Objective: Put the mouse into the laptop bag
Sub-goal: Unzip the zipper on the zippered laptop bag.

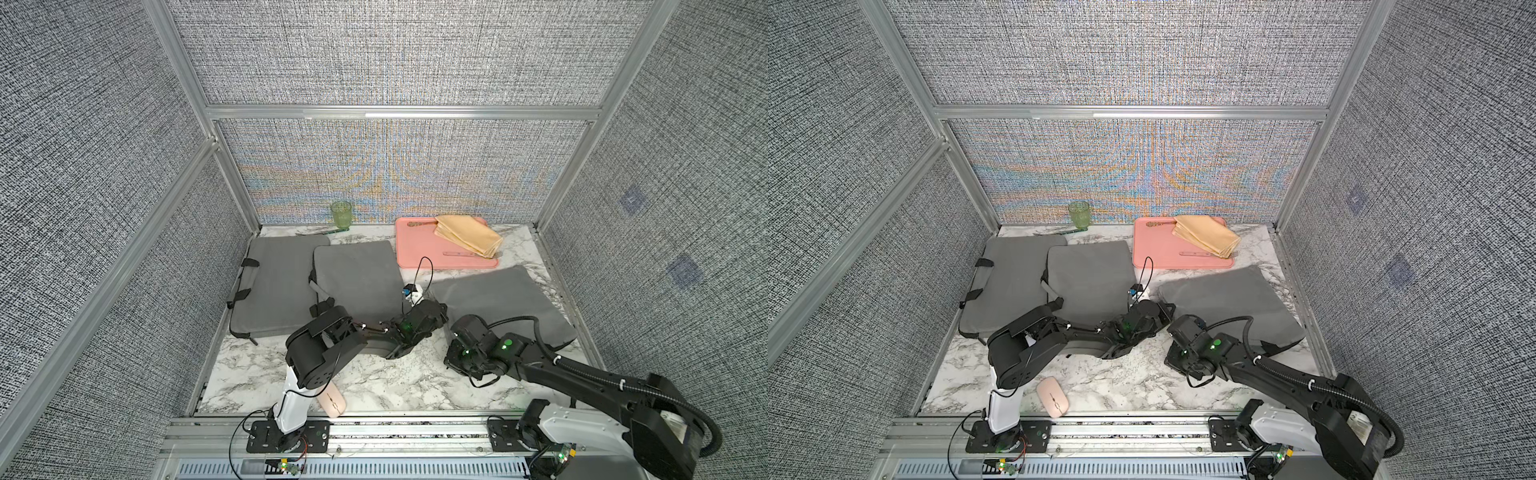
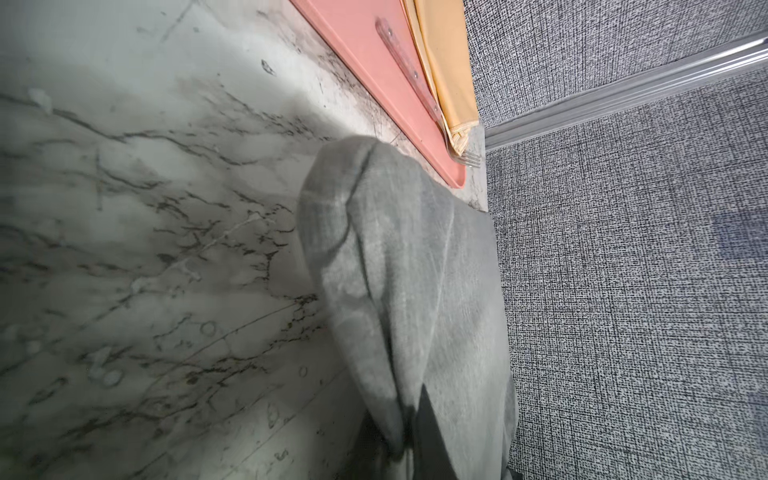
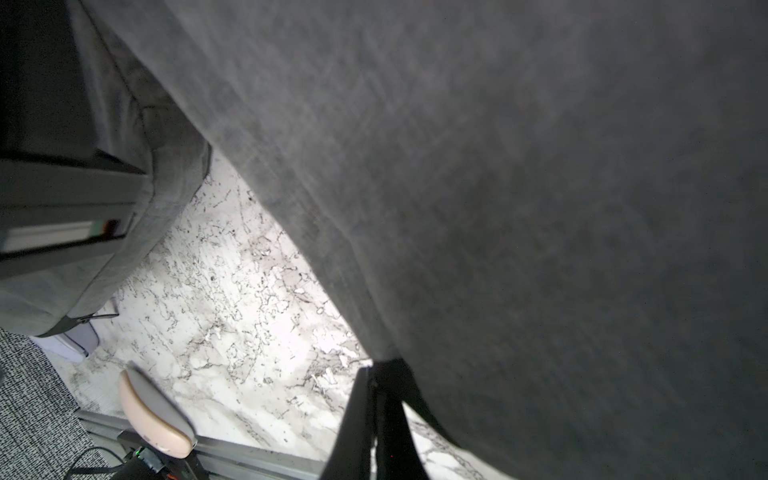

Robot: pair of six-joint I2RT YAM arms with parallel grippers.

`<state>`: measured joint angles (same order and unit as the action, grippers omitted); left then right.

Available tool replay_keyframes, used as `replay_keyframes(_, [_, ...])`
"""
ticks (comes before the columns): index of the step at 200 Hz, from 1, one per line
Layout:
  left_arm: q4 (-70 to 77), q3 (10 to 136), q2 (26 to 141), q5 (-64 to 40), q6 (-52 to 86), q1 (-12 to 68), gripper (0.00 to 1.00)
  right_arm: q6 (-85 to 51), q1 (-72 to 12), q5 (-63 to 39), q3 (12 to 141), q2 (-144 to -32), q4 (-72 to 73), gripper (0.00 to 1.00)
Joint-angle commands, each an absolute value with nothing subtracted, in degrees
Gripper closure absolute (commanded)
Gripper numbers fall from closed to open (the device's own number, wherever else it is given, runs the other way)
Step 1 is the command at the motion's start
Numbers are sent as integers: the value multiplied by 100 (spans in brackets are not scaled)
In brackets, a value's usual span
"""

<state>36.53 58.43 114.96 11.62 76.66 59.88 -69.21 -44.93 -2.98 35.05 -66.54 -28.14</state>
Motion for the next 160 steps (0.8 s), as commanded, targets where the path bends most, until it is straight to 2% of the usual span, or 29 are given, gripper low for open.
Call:
replay_keyframes(1, [4082,5749,11430,823,7750,6038,100,-6931,-4406,97,3611,-6719,-2091,100])
replay_keyframes(31, [4073,5608,11199,929,7675,6030,100,-6321,-4350,415,4002,-6953,-2227,100])
replay_keyframes(37, [4011,5603,11165,936,7605,6023,100,-6090,-4348,497,4213,-7045,-2455,93])
replay_keyframes(46, [3822,5594,11071,925,7477,6004,100,-5781,-4443,769,4502,-7161,-2812,76])
replay_keyframes(51, [3644,5590,10981,950,7433,5994,77,-5681,-4472,812,4564,-7183,-2903,66])
replay_keyframes(53, [3559,5577,10939,969,7424,5990,72,-5643,-4493,805,4569,-7183,-2914,62])
replay_keyframes(55, [3471,5569,10895,1007,7415,5995,60,-5603,-4509,801,4577,-7179,-2910,59])
replay_keyframes(62, [3173,5499,10707,1176,7417,5991,30,-5538,-4561,721,4542,-7129,-2820,49])
replay_keyframes(70, [2985,5382,10473,1385,7323,5986,10,-5260,-4673,743,4484,-7048,-2745,40])
replay_keyframes(76, [2915,5268,10283,1520,7225,5979,0,-5205,-4764,827,4465,-6966,-2738,33])
replay_keyframes(89, [2692,5097,9823,1725,7056,5923,1,-5053,-4960,990,4406,-6812,-2733,22])
replay_keyframes(120, [2108,4571,8645,1791,6760,5592,1,-4827,-5562,1339,4375,-6668,-2648,4])
replay_keyframes(140, [1414,4199,7530,2150,6461,5407,1,-4750,-6073,1560,4476,-6827,-2505,1])
replay_keyframes(160, [-815,4401,6401,3315,6261,5360,1,-4652,-6652,1823,4730,-7198,-2352,1])
